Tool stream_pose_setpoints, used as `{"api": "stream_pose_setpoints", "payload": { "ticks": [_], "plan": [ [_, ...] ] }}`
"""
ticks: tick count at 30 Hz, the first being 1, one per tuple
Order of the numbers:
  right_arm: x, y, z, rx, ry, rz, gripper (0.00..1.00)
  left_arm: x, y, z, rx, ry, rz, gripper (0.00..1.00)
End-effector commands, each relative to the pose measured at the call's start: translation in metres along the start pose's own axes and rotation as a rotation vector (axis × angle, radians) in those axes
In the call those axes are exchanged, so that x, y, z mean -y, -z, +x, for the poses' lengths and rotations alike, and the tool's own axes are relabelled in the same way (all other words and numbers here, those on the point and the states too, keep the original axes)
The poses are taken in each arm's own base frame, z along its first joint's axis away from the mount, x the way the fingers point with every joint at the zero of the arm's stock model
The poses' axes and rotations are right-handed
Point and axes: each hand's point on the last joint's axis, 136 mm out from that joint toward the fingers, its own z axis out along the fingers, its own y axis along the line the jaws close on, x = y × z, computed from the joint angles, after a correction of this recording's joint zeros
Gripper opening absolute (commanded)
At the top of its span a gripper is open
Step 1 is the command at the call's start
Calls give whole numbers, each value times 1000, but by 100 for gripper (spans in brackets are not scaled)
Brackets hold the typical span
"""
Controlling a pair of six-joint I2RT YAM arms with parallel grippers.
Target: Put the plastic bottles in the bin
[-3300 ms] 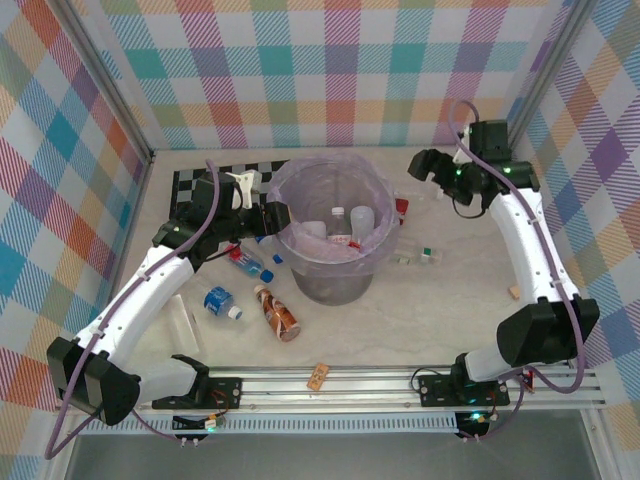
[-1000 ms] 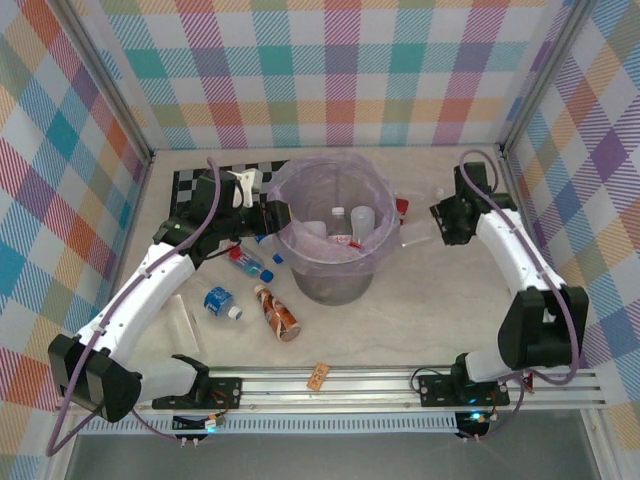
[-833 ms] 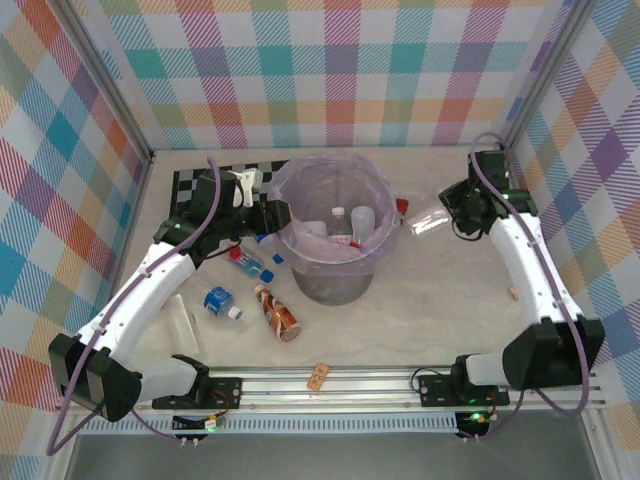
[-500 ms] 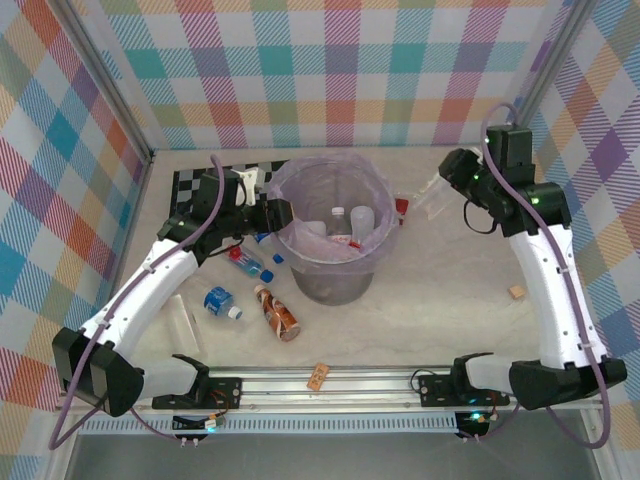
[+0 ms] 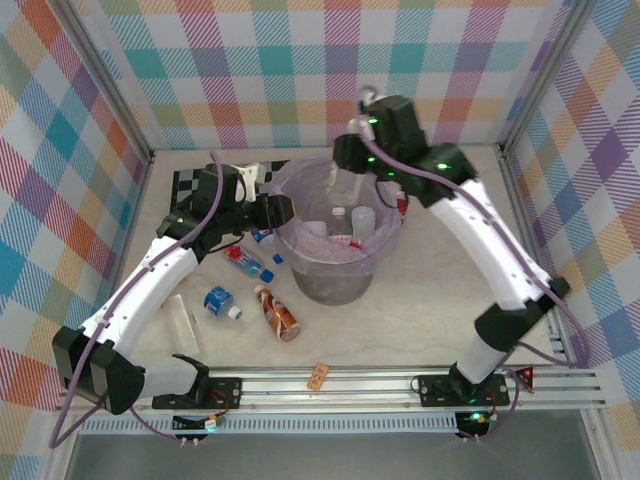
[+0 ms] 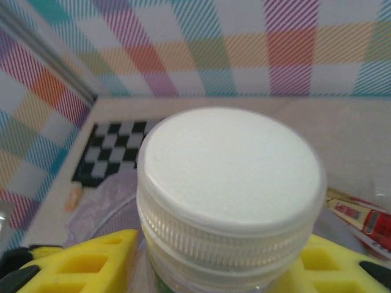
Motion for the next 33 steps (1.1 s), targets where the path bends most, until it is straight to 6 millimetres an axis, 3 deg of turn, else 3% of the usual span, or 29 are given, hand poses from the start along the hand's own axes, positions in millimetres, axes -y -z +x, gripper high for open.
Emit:
{"api": "stream_pose_setpoints", "payload": {
  "ticks": [1, 7, 16, 21, 26, 33],
  "plan": [
    [-10, -16, 15, -66, 96, 14, 26, 5, 8, -7, 19, -21, 14, 61],
    [-8, -57, 55, -214, 91, 44, 29, 1, 8, -4, 17, -18, 2, 61],
    [-3, -79, 97, -351, 12, 63, 44, -2, 5, -2, 17, -12, -2, 61],
    [-3, -79, 101, -361, 4, 58, 60, -3, 4, -2, 16, -8, -6, 61],
    [-5, -71, 93, -337, 7, 45, 74, -3, 4, -2, 18, -9, -5, 61],
    [-5, -58, 79, -300, 14, 47, 77, -3, 5, -1, 17, -15, -7, 61]
  ]
}}
